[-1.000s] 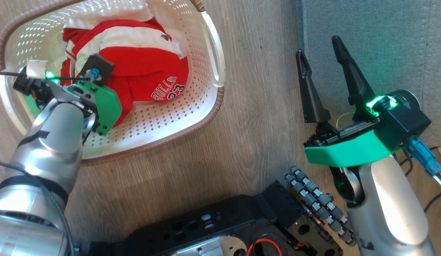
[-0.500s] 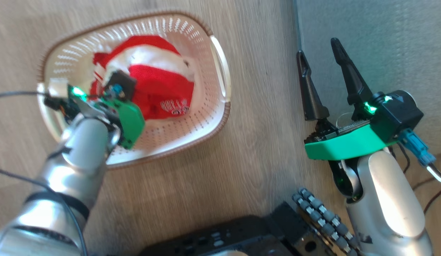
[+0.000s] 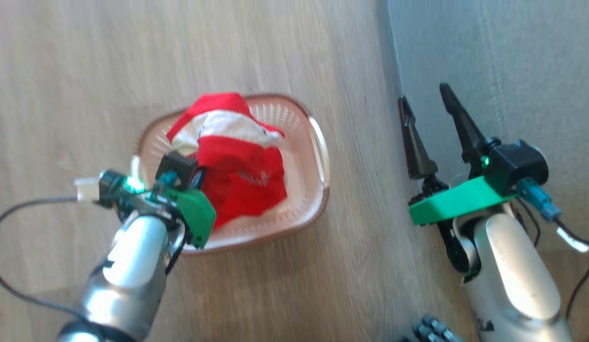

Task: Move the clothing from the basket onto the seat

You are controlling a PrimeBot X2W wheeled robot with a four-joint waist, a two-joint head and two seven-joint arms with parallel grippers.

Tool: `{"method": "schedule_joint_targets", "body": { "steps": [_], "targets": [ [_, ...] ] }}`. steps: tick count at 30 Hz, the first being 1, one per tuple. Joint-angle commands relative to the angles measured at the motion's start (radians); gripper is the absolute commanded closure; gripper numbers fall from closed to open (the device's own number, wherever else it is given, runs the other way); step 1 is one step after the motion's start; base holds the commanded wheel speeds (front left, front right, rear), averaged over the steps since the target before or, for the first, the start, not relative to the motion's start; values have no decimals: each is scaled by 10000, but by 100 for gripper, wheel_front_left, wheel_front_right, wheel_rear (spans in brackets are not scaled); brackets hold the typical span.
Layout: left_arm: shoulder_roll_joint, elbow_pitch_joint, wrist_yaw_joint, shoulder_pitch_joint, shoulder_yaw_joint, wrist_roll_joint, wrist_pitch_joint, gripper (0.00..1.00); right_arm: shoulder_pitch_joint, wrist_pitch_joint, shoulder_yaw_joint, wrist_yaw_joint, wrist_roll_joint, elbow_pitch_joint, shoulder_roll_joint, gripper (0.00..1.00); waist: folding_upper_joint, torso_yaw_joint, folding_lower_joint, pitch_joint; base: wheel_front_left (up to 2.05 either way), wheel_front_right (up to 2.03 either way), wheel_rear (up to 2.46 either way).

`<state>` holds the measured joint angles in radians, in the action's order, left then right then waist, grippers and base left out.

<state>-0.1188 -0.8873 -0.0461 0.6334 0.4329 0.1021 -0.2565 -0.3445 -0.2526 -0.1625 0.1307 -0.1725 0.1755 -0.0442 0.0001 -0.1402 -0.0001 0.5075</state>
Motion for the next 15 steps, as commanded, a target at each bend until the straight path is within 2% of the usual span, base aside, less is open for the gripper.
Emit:
{"method": "schedule_joint_targets", "body": {
  "steps": [1,15],
  "targets": [
    [-172,556,169,-329,-436,93,-53,100,381,-92,-110,0,87,-144,-60,0,-1,592,1,-1199,0,0,0],
    [42,3114,431,-2468,-1753,422,-53,100,1475,-92,153,0,267,335,-60,0,-1,1237,1,-3603,0,0,0]
  ]
}}
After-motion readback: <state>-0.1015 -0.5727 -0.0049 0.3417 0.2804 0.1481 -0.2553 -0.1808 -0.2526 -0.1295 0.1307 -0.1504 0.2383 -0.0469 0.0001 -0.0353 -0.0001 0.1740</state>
